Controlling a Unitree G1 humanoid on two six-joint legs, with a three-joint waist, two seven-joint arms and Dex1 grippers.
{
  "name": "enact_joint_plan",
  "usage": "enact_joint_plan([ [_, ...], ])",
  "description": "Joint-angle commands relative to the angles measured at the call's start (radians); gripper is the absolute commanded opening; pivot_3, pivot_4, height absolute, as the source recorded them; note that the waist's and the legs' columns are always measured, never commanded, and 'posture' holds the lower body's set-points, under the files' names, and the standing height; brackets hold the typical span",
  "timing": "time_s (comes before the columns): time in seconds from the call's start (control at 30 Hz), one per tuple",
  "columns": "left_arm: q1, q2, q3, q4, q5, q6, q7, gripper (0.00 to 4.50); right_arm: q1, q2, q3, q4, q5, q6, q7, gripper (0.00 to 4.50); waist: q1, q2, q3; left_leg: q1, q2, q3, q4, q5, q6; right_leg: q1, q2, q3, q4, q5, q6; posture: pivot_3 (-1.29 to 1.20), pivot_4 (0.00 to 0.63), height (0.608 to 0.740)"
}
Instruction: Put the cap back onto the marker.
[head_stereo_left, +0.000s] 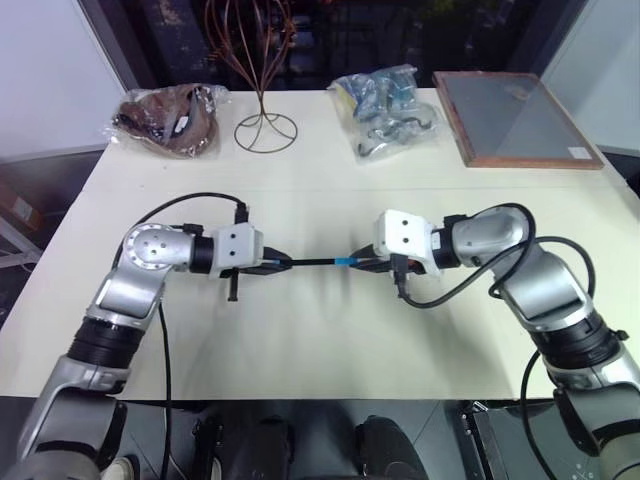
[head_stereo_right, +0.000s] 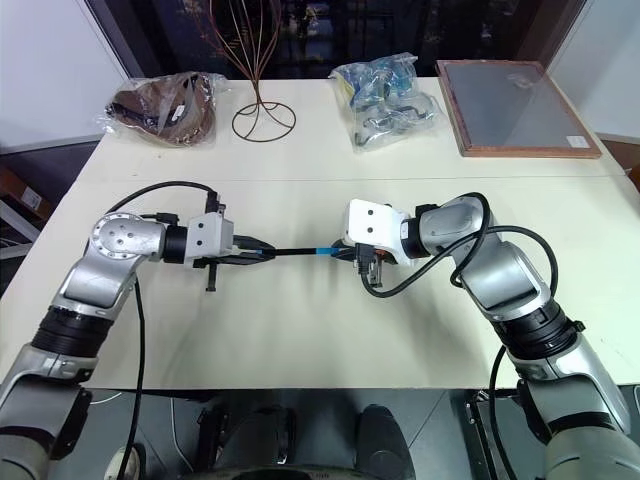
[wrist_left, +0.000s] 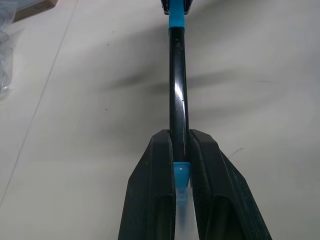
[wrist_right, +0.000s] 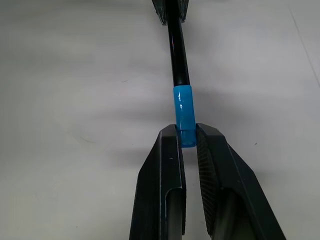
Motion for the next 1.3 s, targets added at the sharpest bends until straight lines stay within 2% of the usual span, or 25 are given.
enact_joint_plan([
  [0.03, -0.003, -0.009, 0.018, -0.058, -0.034, 0.003, 0.025, 0.00, -0.012, 0.017, 0.009, -0.039, 0.026, -0.044, 0.014, 0.07, 0.000, 0.000, 0.000, 0.000, 0.000, 0.000, 0.000, 0.000, 0.000, 0.000, 0.000, 0.000, 0.000, 0.000, 0.000, 0.00, 0.150, 0.740],
  [0.17, 0.013, 0.002, 0.030, -0.079, -0.040, 0.018, 0.031, 0.00, -0.010, -0.007, 0.000, -0.019, 0.013, -0.070, 0.019, 1.77, 0.000, 0.000, 0.000, 0.000, 0.000, 0.000, 0.000, 0.000, 0.000, 0.000, 0.000, 0.000, 0.000, 0.000, 0.000, 0.00, 0.150, 0.740],
  [0.33, 0.054, 0.024, 0.047, -0.121, -0.053, 0.049, 0.055, 0.00, -0.004, -0.038, -0.025, -0.008, 0.020, -0.081, 0.024, 4.42, 0.000, 0.000, 0.000, 0.000, 0.000, 0.000, 0.000, 0.000, 0.000, 0.000, 0.000, 0.000, 0.000, 0.000, 0.000, 0.00, 0.150, 0.740],
  [0.53, 0.105, 0.043, 0.075, -0.178, -0.067, 0.106, 0.112, 0.00, 0.001, -0.058, -0.071, -0.016, 0.034, -0.055, -0.011, 4.47, 0.001, 0.000, 0.000, 0.000, 0.000, 0.000, 0.000, 0.000, 0.000, 0.000, 0.000, 0.000, 0.000, 0.000, 0.000, 0.00, 0.150, 0.740],
  [0.67, 0.155, 0.026, 0.145, -0.278, -0.118, 0.323, 0.250, 0.00, 0.034, -0.040, -0.137, -0.062, 0.063, 0.042, -0.096, 4.47, 0.000, 0.000, 0.000, 0.000, 0.000, 0.000, 0.000, 0.000, 0.000, 0.000, 0.000, 0.000, 0.000, 0.000, 0.000, 0.00, 0.150, 0.740],
  [0.8, 0.196, 0.012, 0.189, -0.364, -0.166, 0.475, 0.336, 0.00, 0.067, -0.040, -0.147, -0.112, 0.077, 0.093, -0.139, 4.47, 0.000, 0.000, 0.000, 0.000, 0.000, 0.000, 0.000, 0.000, 0.000, 0.000, 0.000, 0.001, 0.001, 0.000, 0.000, 0.00, 0.150, 0.740],
  [1.0, 0.312, -0.066, 0.298, -0.542, -0.231, 0.768, 0.575, 0.00, 0.159, -0.040, -0.168, -0.221, 0.113, 0.183, -0.209, 4.47, 0.002, 0.000, 0.000, 0.000, 0.000, 0.000, 0.000, 0.000, 0.000, 0.000, 0.000, 0.002, 0.000, 0.000, 0.000, 0.00, 0.150, 0.740],
  [1.3, 0.435, -0.140, 0.408, -0.729, -0.328, 1.016, 0.766, 0.00, 0.198, -0.033, -0.168, -0.265, 0.149, 0.241, -0.273, 4.47, 0.008, 0.000, 0.000, 0.000, 0.001, 0.000, 0.000, 0.000, 0.000, 0.000, 0.000, 0.003, -0.002, 0.000, 0.000, 0.00, 0.150, 0.740],
])
